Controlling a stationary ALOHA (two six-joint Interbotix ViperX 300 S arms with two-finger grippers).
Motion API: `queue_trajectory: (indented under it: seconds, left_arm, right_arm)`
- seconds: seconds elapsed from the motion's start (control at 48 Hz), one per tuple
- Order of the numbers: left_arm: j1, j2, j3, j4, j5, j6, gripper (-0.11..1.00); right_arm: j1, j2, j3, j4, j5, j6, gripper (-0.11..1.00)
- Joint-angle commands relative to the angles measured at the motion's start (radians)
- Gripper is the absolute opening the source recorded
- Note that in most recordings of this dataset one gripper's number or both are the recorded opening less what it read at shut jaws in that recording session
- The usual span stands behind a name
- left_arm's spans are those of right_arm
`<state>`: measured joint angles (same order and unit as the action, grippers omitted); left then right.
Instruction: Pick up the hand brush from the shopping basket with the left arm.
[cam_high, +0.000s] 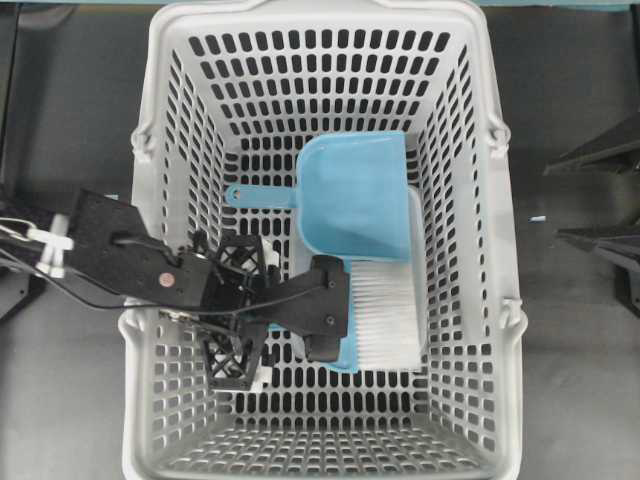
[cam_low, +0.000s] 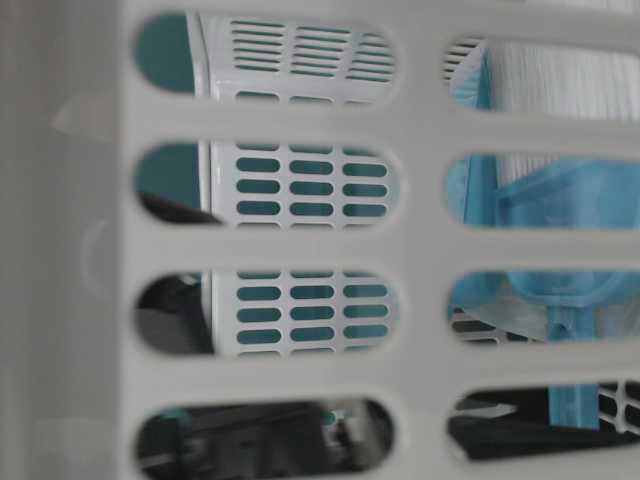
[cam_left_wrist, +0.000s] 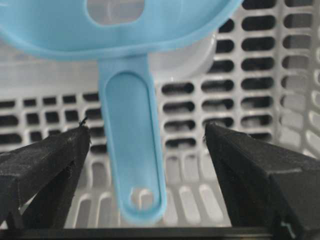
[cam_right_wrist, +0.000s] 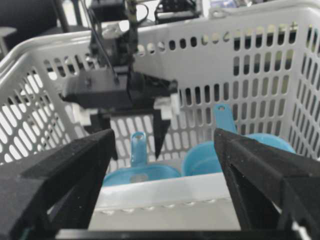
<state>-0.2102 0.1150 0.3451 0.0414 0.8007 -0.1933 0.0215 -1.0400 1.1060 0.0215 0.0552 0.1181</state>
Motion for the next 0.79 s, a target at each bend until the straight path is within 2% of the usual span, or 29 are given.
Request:
queue_trajectory:
  seconds: [0.0,0.354,0.479,0.521,0.583,0.708,0.729,0.771]
  left_arm:
    - [0.003,0.018,0.009,0.003,-0.031,-0.005,0.9]
    - [0.002,0.048,0.015,0.003,-0.075,-0.008,0.89]
    - [-0.003,0.048,0.012,0.003,-0.077,-0.006,0.85]
    - [-0.006,0.048,0.011,0.003,-0.077,-0.003,0.8]
    - [-0.011,0.044,0.012,0.003,-0.077,-0.003,0.65]
    - [-0.018,0.04,0.011,0.003,-0.074,-0.003,0.27]
    - [-0.018,0.037,0.011,0.005,-0.075,-0.003,0.23]
    - [-0.018,0.032,0.009,0.003,-0.074,-0.003,0.23]
  right_arm:
    - [-0.003,0.005,-0.008,0.003,-0.009,0.0,0.76]
    - [-0.005,-0.005,0.005,0.003,-0.009,0.002,0.76]
    - [-0.006,-0.008,0.012,0.003,-0.009,0.002,0.76]
    - [-0.005,-0.009,0.012,0.003,-0.009,0.002,0.76]
    - [-0.005,-0.009,0.014,0.003,-0.009,0.002,0.76]
    - [-0.005,-0.009,0.014,0.003,-0.009,0.002,0.76]
    - [-0.006,-0.009,0.014,0.003,-0.009,0.002,0.76]
    - [-0.005,-0.011,0.015,0.003,-0.009,0.002,0.76]
